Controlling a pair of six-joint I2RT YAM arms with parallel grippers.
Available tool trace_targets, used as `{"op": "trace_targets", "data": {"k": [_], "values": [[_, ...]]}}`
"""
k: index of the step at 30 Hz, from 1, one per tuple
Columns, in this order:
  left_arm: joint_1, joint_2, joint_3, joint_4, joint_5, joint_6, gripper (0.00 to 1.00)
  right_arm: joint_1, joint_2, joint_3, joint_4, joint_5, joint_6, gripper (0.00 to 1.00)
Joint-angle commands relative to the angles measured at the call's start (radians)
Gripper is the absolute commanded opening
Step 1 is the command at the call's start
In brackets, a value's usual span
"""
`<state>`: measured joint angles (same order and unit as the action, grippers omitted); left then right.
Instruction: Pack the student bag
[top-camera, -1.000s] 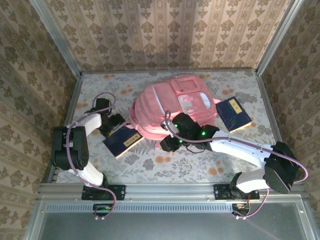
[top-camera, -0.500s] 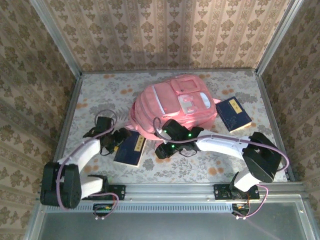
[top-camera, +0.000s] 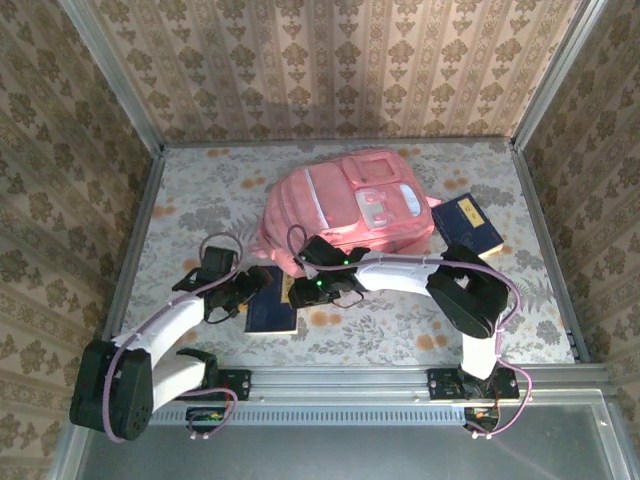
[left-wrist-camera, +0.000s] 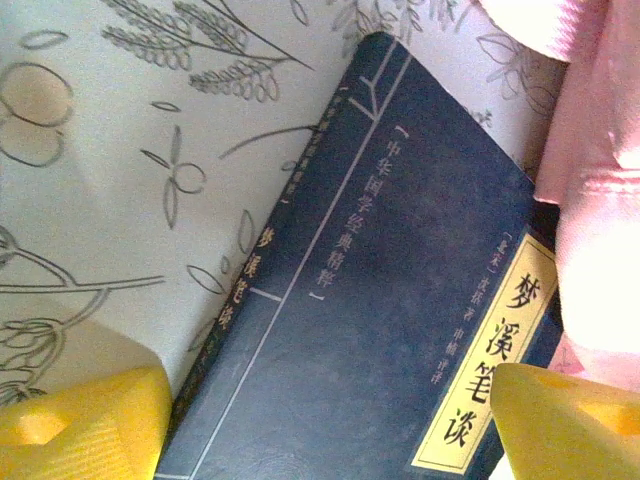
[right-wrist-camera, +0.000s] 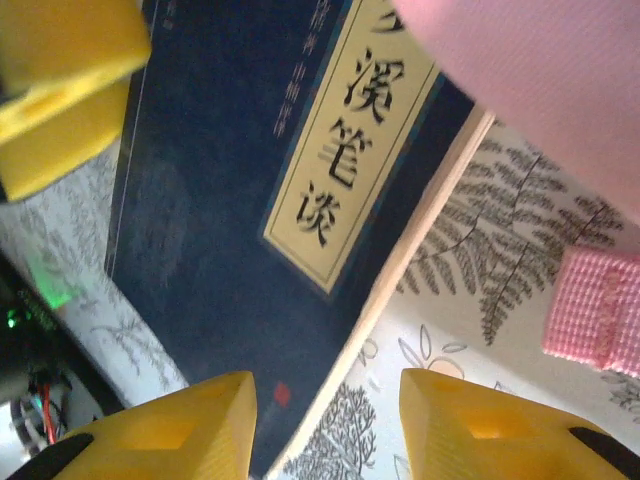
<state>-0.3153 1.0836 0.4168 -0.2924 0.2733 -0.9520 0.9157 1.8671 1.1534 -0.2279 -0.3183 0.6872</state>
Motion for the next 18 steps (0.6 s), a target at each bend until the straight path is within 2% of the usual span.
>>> {"op": "trace_targets", "data": {"k": [1,4,8,13,18], "values": [[-0.021,-0.022,-0.033,0.007,0.056,-0.04,0.85,-0.004,0.039,0.032,-0.027,0.089,0.09,0.43],[-0.025,-0.029,-0.041,0.021,0.067,-0.039,0.84,0.003,0.078,0.048,-0.011,0.063,0.11,0.43],[-0.035,-0.028,-0.056,0.049,0.076,-0.048,0.83,0.016,0.112,0.064,-0.035,0.113,0.109,0.43],[-0.058,-0.025,-0.061,0.069,0.07,-0.056,0.82,0.019,0.129,0.083,-0.002,0.025,0.112,0.41],[-0.081,-0.022,-0.051,0.073,0.062,-0.064,0.82,0.024,0.082,0.086,0.017,0.011,0.133,0.37]]}}
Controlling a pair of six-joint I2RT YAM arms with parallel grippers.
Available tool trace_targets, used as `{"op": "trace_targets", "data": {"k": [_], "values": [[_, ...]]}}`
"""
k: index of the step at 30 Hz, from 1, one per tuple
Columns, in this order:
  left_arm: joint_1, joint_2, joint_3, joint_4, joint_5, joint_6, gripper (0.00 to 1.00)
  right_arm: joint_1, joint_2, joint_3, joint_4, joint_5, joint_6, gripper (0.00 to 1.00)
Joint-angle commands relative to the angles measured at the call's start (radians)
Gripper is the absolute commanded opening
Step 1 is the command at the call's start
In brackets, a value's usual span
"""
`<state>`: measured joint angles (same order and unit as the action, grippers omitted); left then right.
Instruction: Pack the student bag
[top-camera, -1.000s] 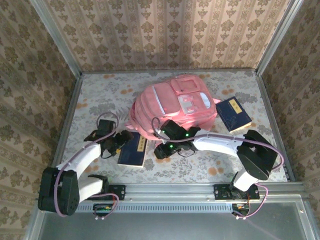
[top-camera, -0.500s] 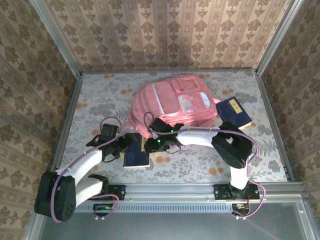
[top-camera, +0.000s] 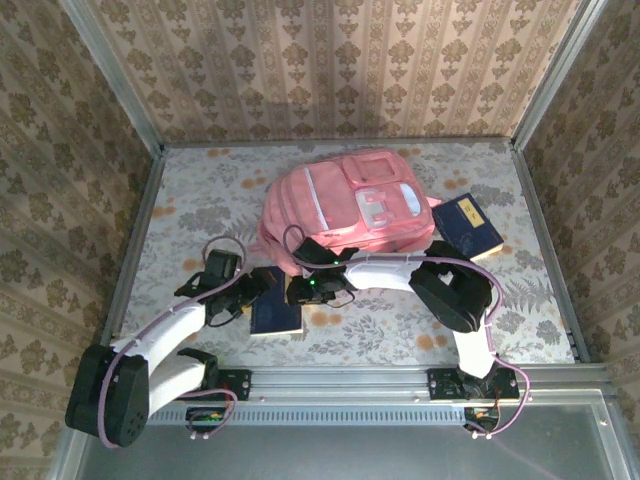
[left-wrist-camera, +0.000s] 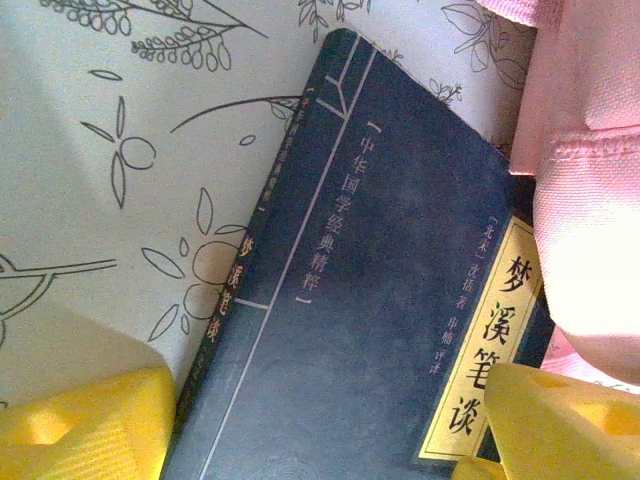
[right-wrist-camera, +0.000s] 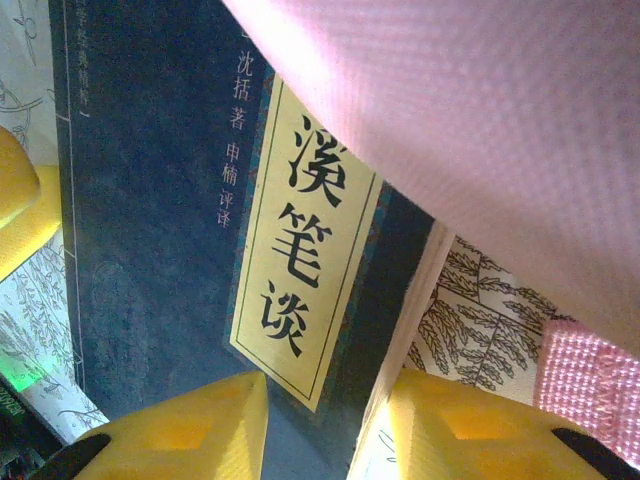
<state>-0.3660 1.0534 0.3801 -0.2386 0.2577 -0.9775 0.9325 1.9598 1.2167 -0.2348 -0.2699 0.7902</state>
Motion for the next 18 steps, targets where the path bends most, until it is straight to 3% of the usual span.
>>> {"op": "trace_targets", "data": {"k": [1,7,12,15,18], "values": [[-0.034,0.008,-0.01,0.018,0.073,-0.036,0.82,0.007,-0.016,0.027,0.021,-0.045,0.032,0.36],[-0.042,0.008,-0.004,-0.001,0.053,-0.022,0.82,0.007,-0.05,0.026,-0.003,-0.037,0.041,0.25],[-0.045,-0.006,0.006,-0.03,0.043,-0.017,0.82,0.002,-0.052,0.006,0.036,-0.059,0.093,0.05],[-0.045,-0.039,0.01,-0.065,0.018,-0.012,0.83,-0.003,-0.058,-0.009,0.095,-0.1,0.136,0.05],[-0.046,-0.041,-0.002,-0.051,0.019,-0.018,0.83,-0.006,-0.048,0.002,0.116,-0.137,0.156,0.17]]}}
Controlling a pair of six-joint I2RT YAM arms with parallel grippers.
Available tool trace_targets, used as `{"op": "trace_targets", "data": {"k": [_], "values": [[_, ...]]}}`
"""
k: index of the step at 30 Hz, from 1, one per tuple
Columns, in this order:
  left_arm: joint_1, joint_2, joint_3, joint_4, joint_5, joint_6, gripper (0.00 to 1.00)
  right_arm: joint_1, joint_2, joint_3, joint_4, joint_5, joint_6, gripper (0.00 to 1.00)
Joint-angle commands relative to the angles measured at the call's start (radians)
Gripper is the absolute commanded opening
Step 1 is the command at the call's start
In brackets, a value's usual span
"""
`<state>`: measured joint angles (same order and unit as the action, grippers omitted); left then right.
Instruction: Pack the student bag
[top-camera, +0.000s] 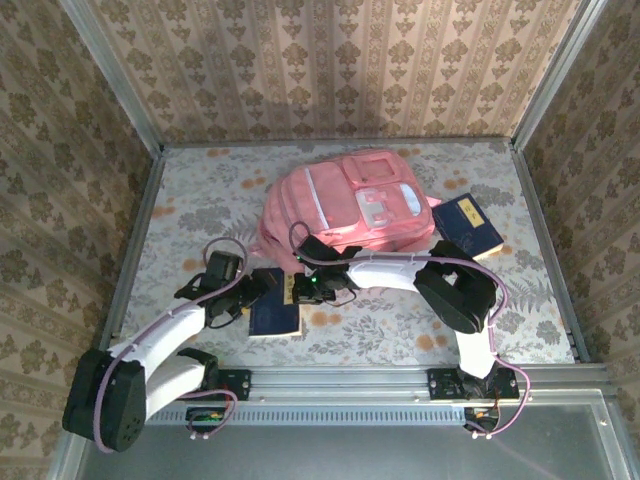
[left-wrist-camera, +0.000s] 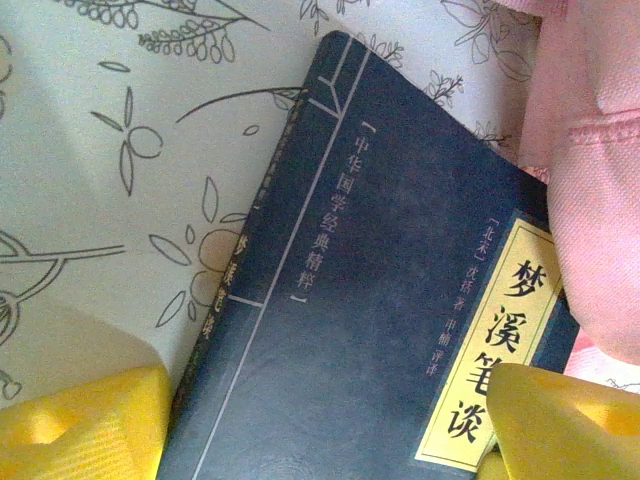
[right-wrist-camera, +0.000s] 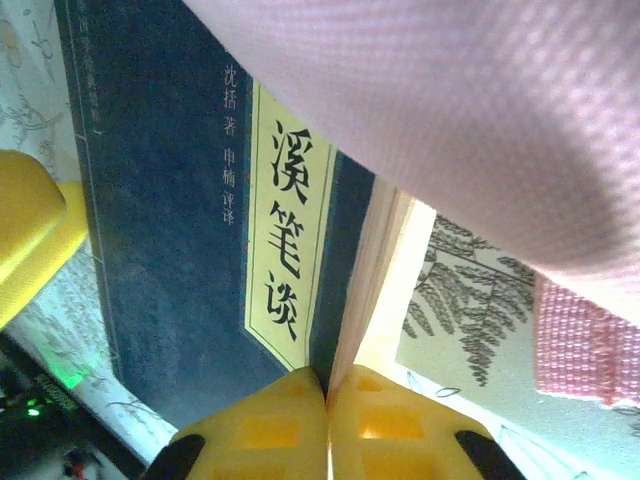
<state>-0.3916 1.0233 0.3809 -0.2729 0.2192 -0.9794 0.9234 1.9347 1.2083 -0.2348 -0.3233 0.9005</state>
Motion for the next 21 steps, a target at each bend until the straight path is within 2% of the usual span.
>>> {"op": "trace_targets", "data": {"k": [1,2,5,8,12,15,21], "values": [[-0.021,-0.002,-0.006,-0.006,0.063,-0.019,0.83,0.002,-0.015,0.014,0.126,-0.102,0.055,0.22],[-0.023,0.008,-0.009,0.007,0.07,-0.024,0.83,-0.001,-0.004,0.014,0.142,-0.118,0.067,0.26],[-0.03,0.034,-0.023,0.047,0.086,-0.04,0.83,-0.008,0.021,-0.004,0.22,-0.162,0.117,0.28],[-0.038,0.046,-0.027,0.062,0.088,-0.044,0.82,-0.013,0.038,-0.024,0.295,-0.184,0.159,0.23],[-0.038,0.022,-0.018,0.034,0.079,-0.039,0.82,-0.018,0.053,-0.026,0.285,-0.164,0.163,0.15],[-0.038,-0.028,0.008,-0.051,0.038,-0.026,0.83,-0.026,0.039,-0.047,0.27,-0.141,0.162,0.07],[0.013,-0.19,0.103,-0.312,-0.084,0.028,0.85,-0.036,-0.053,-0.108,0.193,-0.144,0.114,0.01]]}}
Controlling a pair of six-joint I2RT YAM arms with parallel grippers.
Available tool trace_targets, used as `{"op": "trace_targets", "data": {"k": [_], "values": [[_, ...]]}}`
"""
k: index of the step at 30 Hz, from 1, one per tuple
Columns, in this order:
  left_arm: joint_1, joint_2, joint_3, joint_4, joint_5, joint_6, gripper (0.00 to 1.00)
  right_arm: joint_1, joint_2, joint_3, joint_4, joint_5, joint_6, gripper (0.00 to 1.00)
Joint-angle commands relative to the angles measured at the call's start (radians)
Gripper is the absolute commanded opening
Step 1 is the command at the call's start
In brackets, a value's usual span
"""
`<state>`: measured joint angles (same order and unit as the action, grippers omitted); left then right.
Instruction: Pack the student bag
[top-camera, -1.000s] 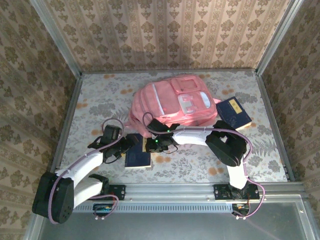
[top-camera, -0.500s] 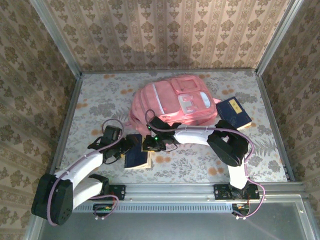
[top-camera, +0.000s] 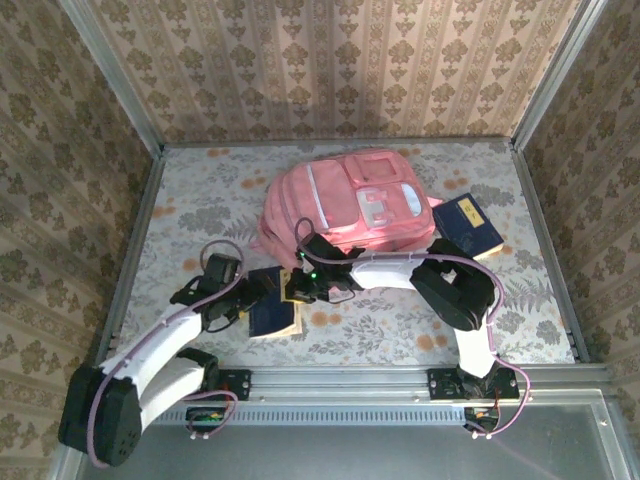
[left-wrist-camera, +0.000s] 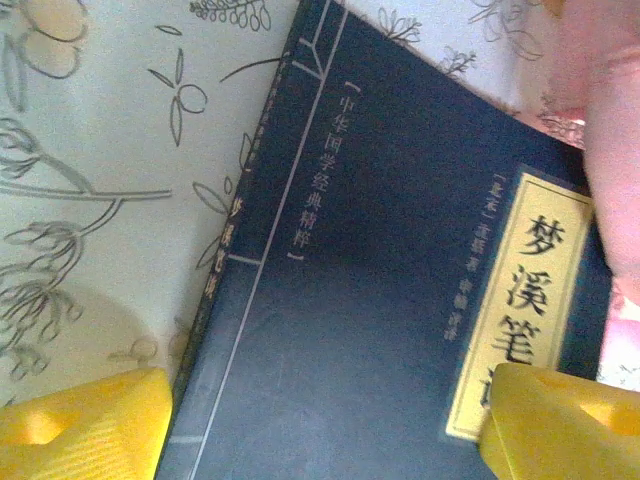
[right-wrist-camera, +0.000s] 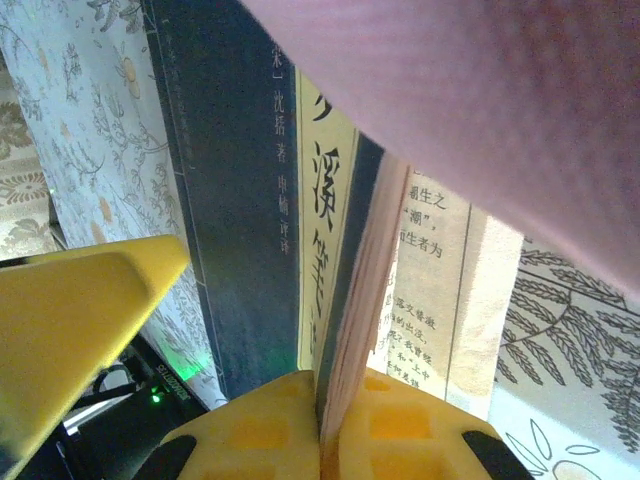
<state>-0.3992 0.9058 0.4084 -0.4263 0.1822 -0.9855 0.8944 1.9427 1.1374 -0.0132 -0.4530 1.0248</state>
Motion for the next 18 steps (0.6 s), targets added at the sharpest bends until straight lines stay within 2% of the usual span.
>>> {"op": "trace_targets", "data": {"k": [1,7,18], "values": [[0.032,-0.097,0.095,-0.201,-0.068,0.041,0.86,-0.006,-0.082,-0.048,-0.044,-0.019,-0.019,0.0],[0.1,-0.191,0.212,-0.364,-0.165,0.091,0.87,-0.008,-0.238,-0.102,-0.064,-0.035,-0.057,0.0],[0.151,-0.171,0.295,-0.376,-0.14,0.16,0.87,-0.003,-0.333,0.031,-0.101,-0.018,-0.134,0.0]]}}
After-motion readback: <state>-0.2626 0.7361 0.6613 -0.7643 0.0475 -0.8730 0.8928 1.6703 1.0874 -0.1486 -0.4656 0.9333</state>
